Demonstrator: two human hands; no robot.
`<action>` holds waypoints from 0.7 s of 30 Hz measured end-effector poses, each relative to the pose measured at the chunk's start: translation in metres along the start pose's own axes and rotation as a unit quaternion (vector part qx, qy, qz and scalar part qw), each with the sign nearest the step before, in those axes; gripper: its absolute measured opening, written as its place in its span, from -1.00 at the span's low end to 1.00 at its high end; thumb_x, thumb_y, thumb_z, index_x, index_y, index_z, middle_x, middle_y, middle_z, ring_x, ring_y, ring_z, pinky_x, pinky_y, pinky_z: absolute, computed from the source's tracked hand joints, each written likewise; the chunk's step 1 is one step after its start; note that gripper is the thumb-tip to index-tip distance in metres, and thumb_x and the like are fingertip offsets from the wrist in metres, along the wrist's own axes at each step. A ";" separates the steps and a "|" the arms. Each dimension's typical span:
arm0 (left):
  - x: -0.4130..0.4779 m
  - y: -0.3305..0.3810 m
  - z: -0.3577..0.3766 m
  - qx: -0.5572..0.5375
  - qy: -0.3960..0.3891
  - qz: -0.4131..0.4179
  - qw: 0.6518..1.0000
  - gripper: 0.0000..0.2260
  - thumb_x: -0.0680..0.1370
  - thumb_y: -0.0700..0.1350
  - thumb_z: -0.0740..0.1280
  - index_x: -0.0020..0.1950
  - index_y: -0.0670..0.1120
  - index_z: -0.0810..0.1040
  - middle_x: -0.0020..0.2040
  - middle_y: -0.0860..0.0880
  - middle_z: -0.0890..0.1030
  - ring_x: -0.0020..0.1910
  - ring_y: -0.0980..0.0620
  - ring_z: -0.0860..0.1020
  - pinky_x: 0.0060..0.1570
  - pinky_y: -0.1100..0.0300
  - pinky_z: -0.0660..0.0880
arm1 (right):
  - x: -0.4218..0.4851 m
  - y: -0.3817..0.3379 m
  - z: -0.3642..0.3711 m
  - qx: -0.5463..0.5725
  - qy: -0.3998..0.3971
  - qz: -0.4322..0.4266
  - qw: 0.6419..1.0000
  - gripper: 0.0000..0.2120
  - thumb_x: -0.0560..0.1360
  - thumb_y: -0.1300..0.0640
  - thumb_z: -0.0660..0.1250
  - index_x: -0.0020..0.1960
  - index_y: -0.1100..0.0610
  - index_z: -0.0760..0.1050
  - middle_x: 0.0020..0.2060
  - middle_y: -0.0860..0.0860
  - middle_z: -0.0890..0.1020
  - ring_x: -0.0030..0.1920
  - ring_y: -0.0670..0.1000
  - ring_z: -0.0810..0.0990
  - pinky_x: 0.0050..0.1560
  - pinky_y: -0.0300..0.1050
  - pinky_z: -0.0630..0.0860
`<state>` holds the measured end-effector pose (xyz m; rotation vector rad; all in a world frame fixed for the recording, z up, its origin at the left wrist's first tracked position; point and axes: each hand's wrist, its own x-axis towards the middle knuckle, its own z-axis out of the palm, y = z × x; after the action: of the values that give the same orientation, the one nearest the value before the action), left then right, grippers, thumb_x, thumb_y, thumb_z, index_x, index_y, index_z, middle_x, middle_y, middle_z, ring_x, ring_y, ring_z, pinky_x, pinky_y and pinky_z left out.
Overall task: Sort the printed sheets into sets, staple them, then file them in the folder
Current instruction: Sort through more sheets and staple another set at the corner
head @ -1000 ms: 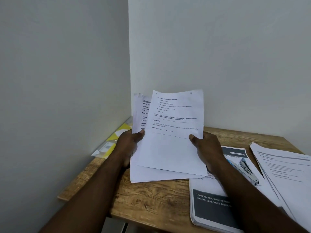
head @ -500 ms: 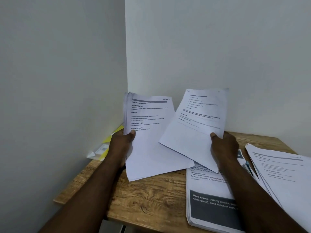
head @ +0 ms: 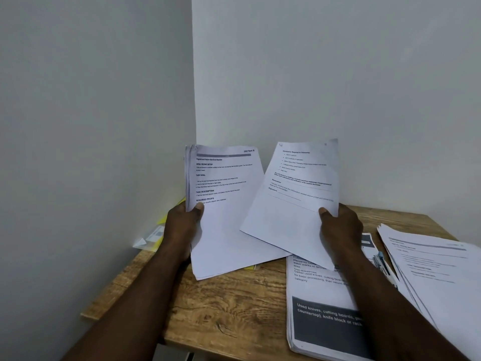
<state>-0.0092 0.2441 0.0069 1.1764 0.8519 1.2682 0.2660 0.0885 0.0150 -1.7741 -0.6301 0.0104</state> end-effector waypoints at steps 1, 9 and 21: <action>0.001 0.000 -0.002 0.002 0.002 0.003 1.000 -0.86 0.69 -0.18 0.36 0.24 -0.08 0.62 0.00 0.01 0.72 -0.06 0.01 0.69 -0.18 0.19 0.55 | 0.000 0.000 0.000 0.001 0.000 0.002 1.000 -0.67 0.67 0.07 0.36 0.34 0.23 0.60 0.23 0.18 0.68 0.23 0.27 0.62 0.26 0.02 0.52; 0.002 -0.003 -0.005 0.001 0.001 -0.003 1.000 -0.86 0.67 -0.16 0.39 0.23 -0.07 0.62 0.08 -0.03 0.73 0.01 -0.04 0.69 -0.11 0.18 0.56 | 0.002 0.001 0.004 0.099 -0.052 0.033 0.993 -0.78 0.64 0.12 0.41 0.26 0.14 0.64 0.02 0.05 0.69 0.03 0.14 0.64 0.10 -0.07 0.51; -0.007 0.000 -0.005 -0.038 -0.062 -0.025 0.997 -0.76 0.62 -0.15 0.46 0.28 -0.13 0.65 0.12 -0.10 0.75 0.07 -0.15 0.74 0.09 -0.04 0.64 | -0.008 0.006 0.023 0.217 -0.214 0.063 0.950 -0.66 0.51 0.18 0.57 0.27 0.09 0.67 0.08 -0.02 0.78 0.10 0.13 0.75 0.26 0.28 0.63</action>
<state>-0.0154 0.2386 0.0051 1.1535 0.7322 1.1640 0.2541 0.1044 0.0000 -1.3827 -0.7532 0.5934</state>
